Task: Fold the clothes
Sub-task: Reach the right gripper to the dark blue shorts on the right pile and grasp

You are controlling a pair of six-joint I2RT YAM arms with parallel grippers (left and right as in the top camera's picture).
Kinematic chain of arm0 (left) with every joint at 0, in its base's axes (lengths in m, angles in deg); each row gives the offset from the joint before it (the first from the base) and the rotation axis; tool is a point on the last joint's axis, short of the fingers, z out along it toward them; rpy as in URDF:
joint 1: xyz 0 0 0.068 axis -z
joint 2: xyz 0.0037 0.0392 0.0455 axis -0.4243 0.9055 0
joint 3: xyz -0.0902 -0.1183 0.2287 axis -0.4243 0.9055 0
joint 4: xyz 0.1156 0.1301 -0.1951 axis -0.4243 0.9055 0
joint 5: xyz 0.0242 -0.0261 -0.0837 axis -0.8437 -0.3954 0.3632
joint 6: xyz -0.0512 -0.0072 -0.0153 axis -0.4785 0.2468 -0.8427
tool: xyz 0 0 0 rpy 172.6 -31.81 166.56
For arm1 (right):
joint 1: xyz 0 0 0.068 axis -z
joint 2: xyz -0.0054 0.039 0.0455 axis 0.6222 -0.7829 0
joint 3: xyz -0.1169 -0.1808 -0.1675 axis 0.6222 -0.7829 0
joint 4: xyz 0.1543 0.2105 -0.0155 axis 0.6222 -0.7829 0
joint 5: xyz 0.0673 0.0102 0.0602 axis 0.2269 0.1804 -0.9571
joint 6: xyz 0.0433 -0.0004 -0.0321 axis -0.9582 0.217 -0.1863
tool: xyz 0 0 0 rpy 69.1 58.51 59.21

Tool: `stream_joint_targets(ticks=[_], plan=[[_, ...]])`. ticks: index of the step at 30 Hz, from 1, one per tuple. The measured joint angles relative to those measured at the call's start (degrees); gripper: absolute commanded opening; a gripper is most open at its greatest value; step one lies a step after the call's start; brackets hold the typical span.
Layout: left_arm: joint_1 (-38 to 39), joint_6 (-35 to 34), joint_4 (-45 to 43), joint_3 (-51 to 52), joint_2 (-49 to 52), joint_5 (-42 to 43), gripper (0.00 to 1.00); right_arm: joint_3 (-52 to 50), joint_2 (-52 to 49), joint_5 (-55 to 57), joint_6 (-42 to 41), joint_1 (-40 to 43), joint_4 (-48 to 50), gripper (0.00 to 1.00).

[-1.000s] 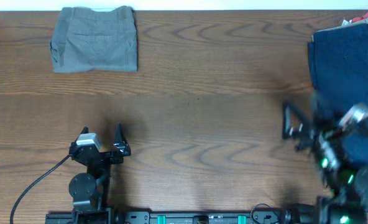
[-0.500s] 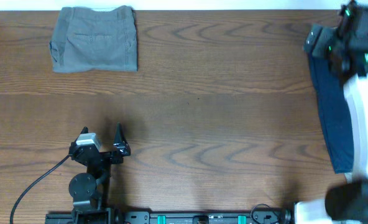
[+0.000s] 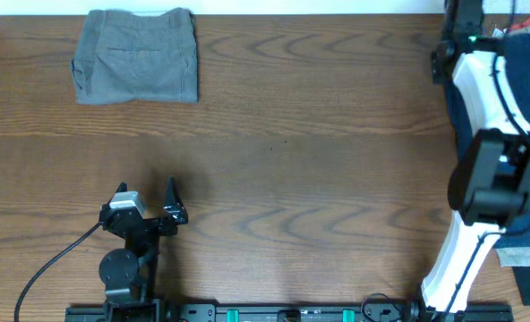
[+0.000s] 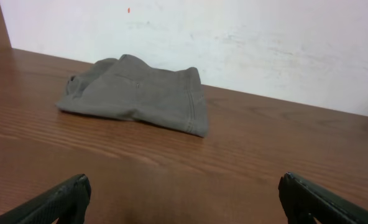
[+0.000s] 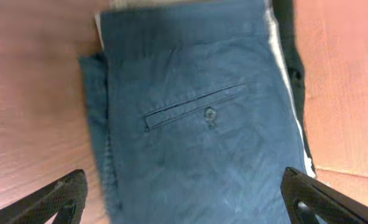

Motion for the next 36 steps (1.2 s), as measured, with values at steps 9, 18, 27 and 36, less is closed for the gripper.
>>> stream_joint_targets(ticks=[9, 18, 27, 36], plan=[[0.0, 0.0, 0.0, 0.0, 0.0, 0.0, 0.98, 0.0, -7.5, 3.0, 4.4, 0.0, 5.0, 0.97], [0.0, 0.0, 0.0, 0.0, 0.0, 0.0, 0.98, 0.2, -9.0, 1.2, 5.1, 0.0, 7.0, 0.80], [0.0, 0.0, 0.0, 0.0, 0.0, 0.0, 0.98, 0.5, -10.2, 0.2, 3.7, 0.2, 7.7, 0.83], [0.0, 0.0, 0.0, 0.0, 0.0, 0.0, 0.98, 1.0, -10.2, -6.7, 0.2, 3.6, 7.4, 0.59]])
